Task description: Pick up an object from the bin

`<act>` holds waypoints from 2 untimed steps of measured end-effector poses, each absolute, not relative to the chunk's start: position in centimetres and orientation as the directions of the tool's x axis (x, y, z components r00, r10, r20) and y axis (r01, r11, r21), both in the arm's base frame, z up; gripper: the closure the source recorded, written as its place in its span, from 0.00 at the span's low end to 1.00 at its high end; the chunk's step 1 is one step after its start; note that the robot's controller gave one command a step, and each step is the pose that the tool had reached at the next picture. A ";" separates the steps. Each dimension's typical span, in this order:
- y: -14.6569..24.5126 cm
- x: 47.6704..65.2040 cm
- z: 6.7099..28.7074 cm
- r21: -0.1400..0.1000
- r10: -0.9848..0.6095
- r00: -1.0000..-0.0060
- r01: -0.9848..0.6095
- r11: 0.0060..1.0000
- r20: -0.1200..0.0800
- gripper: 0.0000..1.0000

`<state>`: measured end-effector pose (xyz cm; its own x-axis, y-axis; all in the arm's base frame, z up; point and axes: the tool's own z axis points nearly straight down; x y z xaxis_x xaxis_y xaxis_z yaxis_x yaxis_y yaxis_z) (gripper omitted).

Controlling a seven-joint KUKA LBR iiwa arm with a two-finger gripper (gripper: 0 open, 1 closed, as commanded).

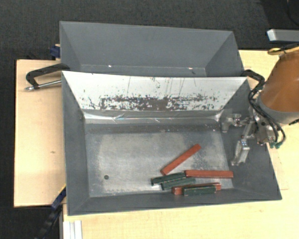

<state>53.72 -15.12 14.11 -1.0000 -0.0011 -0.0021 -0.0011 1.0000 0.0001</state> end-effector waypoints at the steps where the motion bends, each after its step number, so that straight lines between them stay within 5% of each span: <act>1: -15.1 53.7 14.1 0.000 -0.001 -1.000 -0.001 1.000 -0.002 0.00; 2: -12.1 52.5 9.8 -0.001 -0.092 -0.996 -0.092 0.996 -0.004 0.00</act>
Offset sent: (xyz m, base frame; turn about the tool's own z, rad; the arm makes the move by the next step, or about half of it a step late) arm -0.0213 0.0493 -0.0711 -0.1502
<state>52.51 -12.12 9.80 -0.9957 -0.0921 -0.0044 -0.0921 0.9958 -0.0011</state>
